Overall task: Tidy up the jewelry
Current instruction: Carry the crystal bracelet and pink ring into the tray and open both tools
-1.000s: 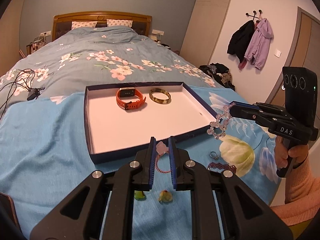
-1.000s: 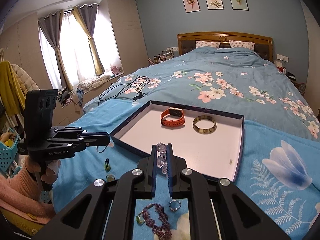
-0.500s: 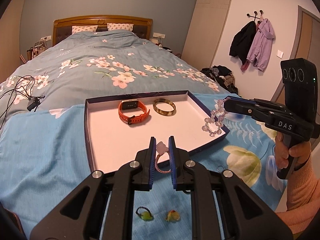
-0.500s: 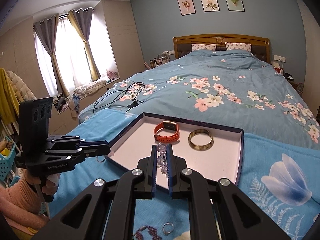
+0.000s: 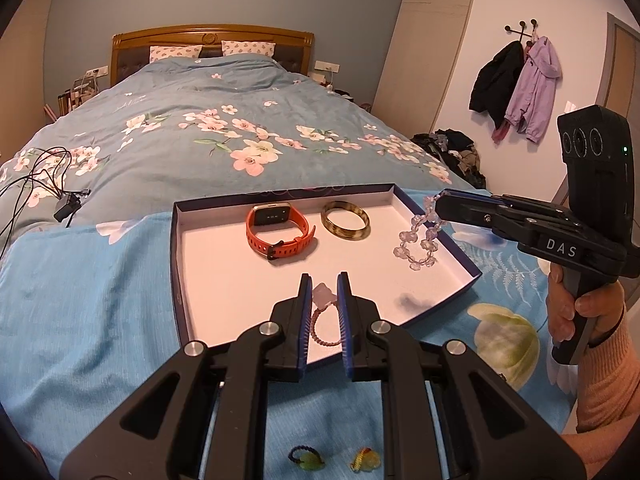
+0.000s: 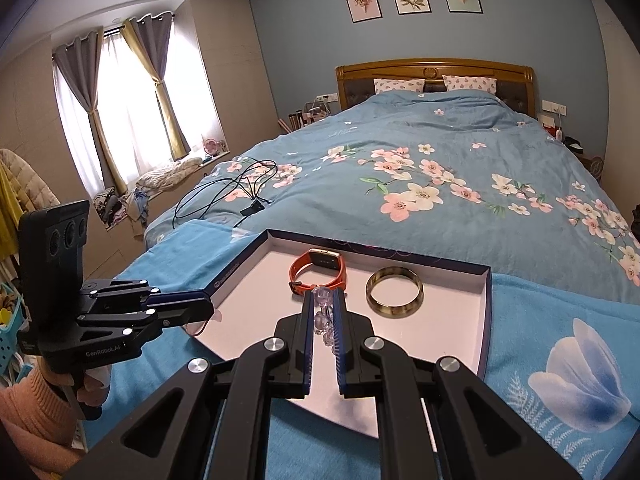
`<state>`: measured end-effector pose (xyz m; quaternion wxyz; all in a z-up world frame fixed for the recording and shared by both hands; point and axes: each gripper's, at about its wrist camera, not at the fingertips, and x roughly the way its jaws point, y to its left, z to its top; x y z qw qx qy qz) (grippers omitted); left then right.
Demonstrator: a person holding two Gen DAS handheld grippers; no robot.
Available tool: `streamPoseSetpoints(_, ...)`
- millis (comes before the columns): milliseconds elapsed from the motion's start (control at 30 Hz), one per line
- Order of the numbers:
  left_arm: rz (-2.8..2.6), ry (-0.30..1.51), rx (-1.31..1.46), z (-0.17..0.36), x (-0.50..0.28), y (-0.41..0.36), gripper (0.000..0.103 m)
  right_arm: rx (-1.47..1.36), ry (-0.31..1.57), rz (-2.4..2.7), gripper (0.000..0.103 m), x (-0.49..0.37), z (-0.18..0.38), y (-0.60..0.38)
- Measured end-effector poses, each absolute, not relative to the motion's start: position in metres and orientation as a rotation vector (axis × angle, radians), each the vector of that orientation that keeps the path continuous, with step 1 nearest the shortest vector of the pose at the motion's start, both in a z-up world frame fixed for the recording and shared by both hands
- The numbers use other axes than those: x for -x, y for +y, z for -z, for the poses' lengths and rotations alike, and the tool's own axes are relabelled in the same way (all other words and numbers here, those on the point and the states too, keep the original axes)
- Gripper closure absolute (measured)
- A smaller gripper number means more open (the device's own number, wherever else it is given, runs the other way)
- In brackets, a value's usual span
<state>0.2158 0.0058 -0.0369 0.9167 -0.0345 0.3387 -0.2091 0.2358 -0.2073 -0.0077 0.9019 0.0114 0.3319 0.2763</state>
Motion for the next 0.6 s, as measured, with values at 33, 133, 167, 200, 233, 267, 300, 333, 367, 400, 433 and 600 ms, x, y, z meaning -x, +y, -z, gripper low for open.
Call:
streamPoseSetpoints(33, 0.43, 0.701, 0.074, 0.038, -0.219, 0.006, 0.09, -0.026, 0.689, -0.571, 0.096, -0.238, 0.008, -0.207)
streamPoseSetpoints(133, 0.423, 0.709, 0.075, 0.04, -0.225, 0.005, 0.09, -0.034, 0.699, -0.569, 0.096, -0.243, 0.012, -0.205)
streamPoseSetpoints(167, 0.422, 0.711, 0.076, 0.041, -0.226, 0.005, 0.09, -0.036, 0.703, -0.568, 0.095, -0.245, 0.013, -0.205)
streamPoseSetpoints(200, 0.421, 0.714, 0.078, 0.042, -0.228, 0.004, 0.09, -0.038, 0.707, -0.562, 0.095, -0.247, 0.015, -0.204)
streamPoseSetpoints(233, 0.422, 0.718, 0.08, 0.042, -0.23, 0.004, 0.09, -0.042, 0.71, -0.555, 0.095, -0.25, 0.016, -0.204)
streamPoseSetpoints(267, 0.42, 0.72, 0.08, 0.043, -0.232, 0.004, 0.09, -0.042, 0.713, -0.553, 0.095, -0.252, 0.018, -0.203)
streamPoseSetpoints(300, 0.418, 0.722, 0.079, 0.044, -0.234, 0.003, 0.09, -0.041, 0.715, -0.55, 0.095, -0.254, 0.018, -0.202)
streamPoseSetpoints(333, 0.417, 0.725, 0.077, 0.044, -0.236, 0.003, 0.09, -0.043, 0.716, -0.546, 0.095, -0.255, 0.02, -0.201)
streamPoseSetpoints(367, 0.414, 0.727, 0.076, 0.044, -0.237, 0.002, 0.09, -0.049, 0.722, -0.545, 0.095, -0.257, 0.022, -0.201)
streamPoseSetpoints(400, 0.412, 0.729, 0.075, 0.045, -0.239, 0.002, 0.09, -0.055, 0.726, -0.544, 0.095, -0.258, 0.023, -0.201)
streamPoseSetpoints(433, 0.413, 0.73, 0.074, 0.045, -0.24, 0.001, 0.09, -0.057, 0.728, -0.542, 0.095, -0.26, 0.024, -0.2)
streamPoseSetpoints(600, 0.403, 0.737, 0.069, 0.047, -0.251, -0.002, 0.09, -0.079, 0.738, -0.545, 0.095, -0.268, 0.027, -0.195)
